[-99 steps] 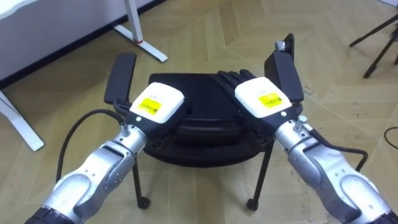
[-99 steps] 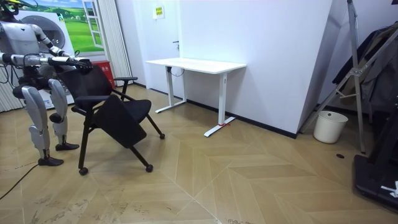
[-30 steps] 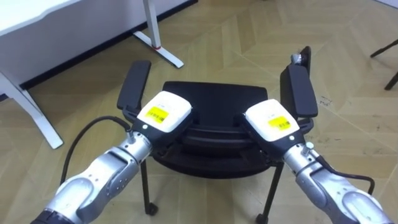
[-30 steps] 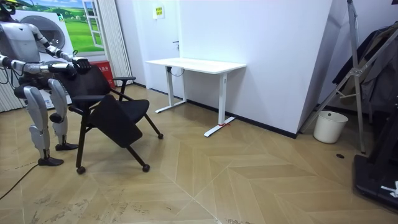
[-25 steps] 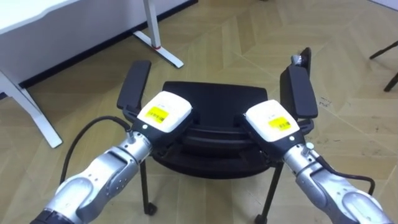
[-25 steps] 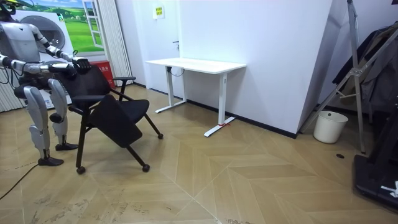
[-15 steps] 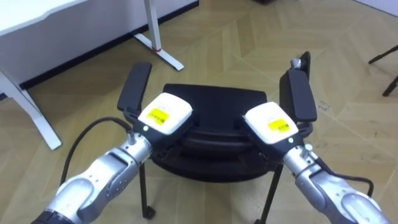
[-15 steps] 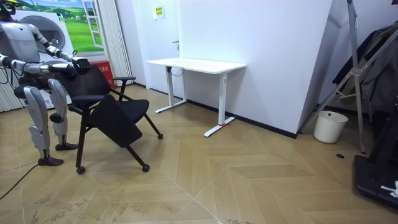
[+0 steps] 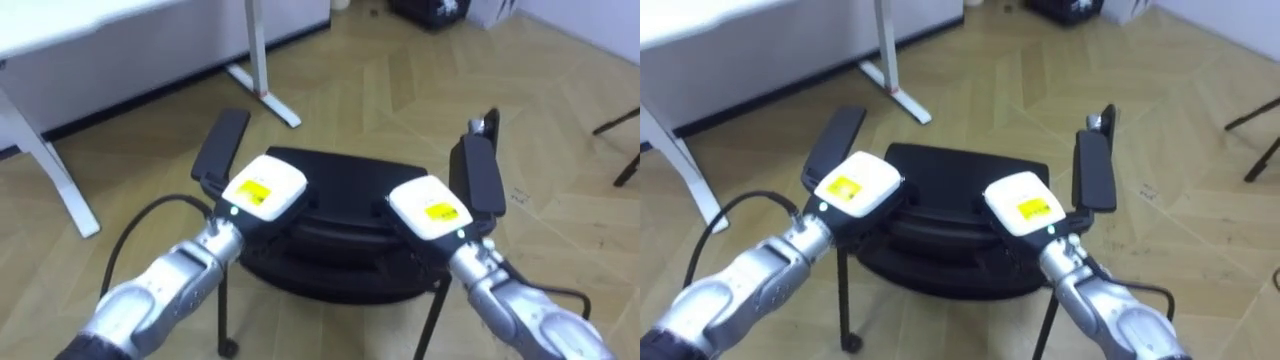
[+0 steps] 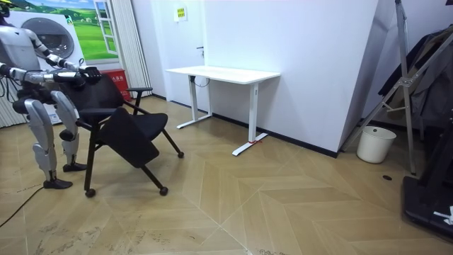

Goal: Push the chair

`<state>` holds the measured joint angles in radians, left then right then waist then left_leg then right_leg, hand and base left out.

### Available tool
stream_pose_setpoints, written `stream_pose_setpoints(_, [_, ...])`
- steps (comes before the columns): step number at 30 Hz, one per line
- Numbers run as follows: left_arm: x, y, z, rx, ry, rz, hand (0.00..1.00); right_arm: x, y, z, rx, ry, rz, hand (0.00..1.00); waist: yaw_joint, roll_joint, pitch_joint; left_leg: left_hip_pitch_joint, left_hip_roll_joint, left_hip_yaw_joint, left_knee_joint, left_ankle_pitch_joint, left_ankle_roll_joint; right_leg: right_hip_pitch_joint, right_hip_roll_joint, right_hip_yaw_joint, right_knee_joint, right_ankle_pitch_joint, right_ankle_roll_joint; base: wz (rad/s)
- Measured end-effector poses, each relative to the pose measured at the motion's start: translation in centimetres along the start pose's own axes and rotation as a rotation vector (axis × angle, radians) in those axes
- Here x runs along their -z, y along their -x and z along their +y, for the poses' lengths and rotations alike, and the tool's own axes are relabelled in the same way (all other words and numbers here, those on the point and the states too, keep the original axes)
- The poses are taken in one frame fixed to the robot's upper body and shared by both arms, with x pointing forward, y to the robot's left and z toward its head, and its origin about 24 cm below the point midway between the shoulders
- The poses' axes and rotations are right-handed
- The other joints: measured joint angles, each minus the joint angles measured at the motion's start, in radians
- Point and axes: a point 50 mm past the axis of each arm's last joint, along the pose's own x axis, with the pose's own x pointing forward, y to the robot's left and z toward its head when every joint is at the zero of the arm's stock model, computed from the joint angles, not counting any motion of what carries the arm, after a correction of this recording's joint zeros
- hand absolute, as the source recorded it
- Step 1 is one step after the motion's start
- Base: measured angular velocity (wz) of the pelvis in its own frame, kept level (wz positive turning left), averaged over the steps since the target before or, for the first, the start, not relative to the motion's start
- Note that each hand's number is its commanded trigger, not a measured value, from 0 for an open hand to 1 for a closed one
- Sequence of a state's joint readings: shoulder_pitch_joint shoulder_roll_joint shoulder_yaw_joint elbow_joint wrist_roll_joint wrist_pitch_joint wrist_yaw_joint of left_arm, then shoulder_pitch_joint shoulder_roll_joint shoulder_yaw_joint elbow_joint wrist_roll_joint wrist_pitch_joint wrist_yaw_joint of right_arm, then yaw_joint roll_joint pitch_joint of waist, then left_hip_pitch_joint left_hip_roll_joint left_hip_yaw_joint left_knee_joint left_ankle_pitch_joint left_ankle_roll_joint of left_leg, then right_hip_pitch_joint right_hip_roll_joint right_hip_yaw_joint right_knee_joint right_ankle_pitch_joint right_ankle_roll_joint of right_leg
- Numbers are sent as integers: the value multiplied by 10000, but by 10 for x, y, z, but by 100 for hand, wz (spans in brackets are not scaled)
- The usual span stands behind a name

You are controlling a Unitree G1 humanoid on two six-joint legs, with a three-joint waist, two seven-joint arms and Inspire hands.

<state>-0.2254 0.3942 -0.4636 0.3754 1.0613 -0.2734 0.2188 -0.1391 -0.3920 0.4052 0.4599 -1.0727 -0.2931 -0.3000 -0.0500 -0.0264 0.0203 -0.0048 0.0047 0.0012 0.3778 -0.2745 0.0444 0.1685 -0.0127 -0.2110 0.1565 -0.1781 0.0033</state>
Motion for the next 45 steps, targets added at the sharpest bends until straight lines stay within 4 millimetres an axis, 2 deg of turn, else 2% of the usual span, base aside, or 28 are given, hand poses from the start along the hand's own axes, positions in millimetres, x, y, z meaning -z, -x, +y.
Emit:
stream_pose_setpoints(5, [-1, -1, -3, -123, 177, 134, 100, 1, 0, 0, -39, -1, -17, 100, -13, -69, -34, -111, 36, -57, 62, 110, -169, -110, -14, -265, 306, -218, -149, 15])
stream_pose_setpoints(11, [1, -1, -4, -363, 266, 111, 100, 1, 1, -1, -48, -20, -152, 100, 36, -179, -49, -376, 210, 238, 175, 272, -383, -146, -18, -671, 306, -338, -354, 20])
stream_pose_setpoints(14, [1, 2, -6, -477, 380, 73, 100, 0, 4, 1, -120, -32, -168, 100, 234, -265, -99, -392, 240, 393, 157, 382, -464, -149, -25, -667, 309, -388, -435, -1])
stream_pose_setpoints(16, [0, 5, -8, -580, 544, 85, 100, -2, 8, 2, -80, -48, -188, 100, 530, -350, -156, -469, 308, 553, 331, 401, -488, -160, -19, -634, 321, -438, -497, -10])
stream_pose_setpoints(18, [2, 9, -8, -747, 717, 134, 100, -4, 9, 1, -54, -20, -249, 100, 637, -404, -155, -737, 310, 535, 786, 398, -489, -163, -37, -630, 342, -482, -539, -1])
stream_pose_setpoints(20, [1, 10, -9, -889, 794, 82, 100, -4, 12, 2, -61, 14, -216, 100, 743, -461, -141, -1030, 238, 538, 539, 559, -605, -215, -134, -682, 541, -652, -524, 10])
stream_pose_setpoints(21, [0, 10, -9, -924, 828, 55, 100, -3, 13, 1, -73, 15, -209, 100, 885, -450, -143, -1383, 187, 701, -130, 1222, -506, -272, -206, -780, 808, -883, -468, 0])
stream_pose_setpoints(22, [-1, 12, -12, -830, 903, 90, 100, -5, 13, 4, -156, -61, -218, 100, 1037, -578, -165, -1455, 85, 894, -246, 1659, -326, -217, -364, -800, 1122, -1199, -351, 0])
stream_pose_setpoints(23, [-2, 13, -13, -798, 925, 101, 100, -5, 13, 5, -201, -82, -210, 100, 1091, -656, -182, -1430, -6, 910, -187, 1637, -298, -195, -477, -854, 1301, -1355, -296, 26])
stream_pose_setpoints(25, [-4, 10, -12, -964, 1020, 111, 100, -2, 16, 4, -195, -15, -149, 100, 1162, -870, -209, -1500, -366, 927, 9, 1417, -78, -304, -951, -1348, 2130, -1856, -88, 51])
stream_pose_setpoints(26, [-4, 10, -11, -1003, 1054, 129, 100, -1, 16, 3, -169, 0, -129, 100, 1222, -879, -213, -1511, -432, 930, 65, 1361, -66, -404, -1098, -1460, 2470, -1938, 27, 34])
stream_pose_setpoints(27, [-4, 9, -10, -1062, 1083, 153, 100, 0, 14, 1, -92, 83, -113, 100, 1277, -802, -206, -1626, -536, 843, 356, 1126, -8, -847, -1387, -1740, 3754, -2068, 258, 32])
stream_pose_setpoints(28, [-4, 8, -10, -1074, 1080, 181, 100, 0, 12, -1, -51, 117, -108, 100, 1309, -752, -203, -1733, -599, 713, 747, 874, 70, -1431, -1760, -1734, 5404, -1927, 475, 42])
stream_pose_setpoints(29, [-4, 8, -10, -1077, 1084, 204, 100, 0, 11, -1, -64, 80, -110, 100, 1333, -759, -202, -1750, -649, 608, 917, 744, 101, -1665, -1926, -1697, 6053, -1777, 565, 59])
stream_pose_setpoints(30, [-4, 8, -10, -1066, 1089, 252, 100, 0, 11, 2, -156, 0, -62, 100, 1361, -685, -142, -1725, -726, 355, 1157, 591, 147, -1894, -2122, -1647, 6937, -1401, 458, 66])
stream_pose_setpoints(31, [-3, 9, -11, -1032, 1078, 298, 100, -2, 11, 4, -195, -100, -39, 100, 1409, -663, -129, -1619, -741, 67, 1248, 467, 194, -2026, -2159, -1486, 7452, -943, 346, 67])
stream_pose_setpoints(32, [-2, 10, -12, -1005, 1067, 322, 100, -3, 10, 5, -210, -154, -32, 100, 1433, -625, -123, -1561, -774, -70, 1266, 408, 207, -2073, -2142, -1408, 7648, -677, 291, 68])
stream_pose_setpoints(33, [-1, 11, -12, -969, 1019, 339, 100, -5, 9, 6, -214, -214, -39, 100, 1466, -529, -68, -1417, -860, -385, 1223, 321, 257, -2103, -2106, -1365, 7917, -104, 253, 68])
stream_pose_setpoints(34, [0, 12, -13, -927, 982, 356, 100, -5, 7, 7, -268, -281, -24, 100, 1497, -383, 1, -1166, -876, -875, 1120, 257, 336, -2235, -1905, -1249, 8131, 453, 256, 65])
stream_pose_setpoints(35, [1, 12, -13, -925, 966, 377, 100, -6, 7, 8, -270, -325, -29, 100, 1540, -320, 8, -1093, -880, -1068, 1050, 248, 355, -2351, -1737, -1039, 8205, 401, 235, 42])
stream_pose_setpoints(36, [3, 14, -12, -982, 892, 417, 100, -8, 4, 6, -212, -281, -84, 100, 1777, -135, 0, -1039, -870, -1461, 931, 242, 366, -2851, -1296, -552, 8143, -282, 206, 19])
stream_pose_setpoints(37, [7, 16, -11, -1134, 821, 519, 100, -10, -2, 3, -146, -162, -230, 100, 1922, 20, 80, -877, -842, -1749, 760, 259, 355, -3375, -951, -327, 7735, -726, 183, 20])
stream_pose_setpoints(39, [11, 20, -10, -1285, 830, 676, 100, -14, -7, 1, -72, -89, -373, 100, 1990, 28, 48, -791, -899, -2182, 577, 273, 313, -4084, -735, -154, 6312, -885, 174, 65])
stream_pose_setpoints(41, [12, 22, -12, -1239, 864, 825, 100, -17, -10, 2, -116, -68, -422, 100, 1947, -95, -13, -510, -1001, -2611, 332, 248, 256, -4305, -747, 78, 4175, -619, 232, 91])
stream_pose_setpoints(42, [13, 25, -15, -1152, 916, 920, 100, -19, -10, 4, -184, -66, -478, 100, 1958, -159, -40, -290, -1072, -2896, 335, 61, 184, -4211, -799, 345, 2650, -213, 254, 91])
stream_pose_setpoints(43, [13, 28, -18, -1097, 1016, 1046, 100, -21, -11, 5, -237, -93, -544, 100, 1947, -129, -99, -118, -1083, -3172, 557, -212, 1, -4001, -815, 312, 2223, 339, 283, 89])
stream_pose_setpoints(44, [13, 29, -19, -1095, 1045, 1081, 100, -21, -11, 5, -278, -85, -570, 100, 1958, -192, -159, -90, -1034, -3160, 692, -339, -116, -3868, -711, 239, 2228, 411, 200, 99])
stream_pose_setpoints(45, [14, 29, -18, -1106, 1038, 1081, 100, -20, -13, 3, -261, -48, -619, 100, 1939, -99, -181, -3, -688, -2689, 672, -468, -262, -3614, -593, 62, 2234, 515, 55, 103])
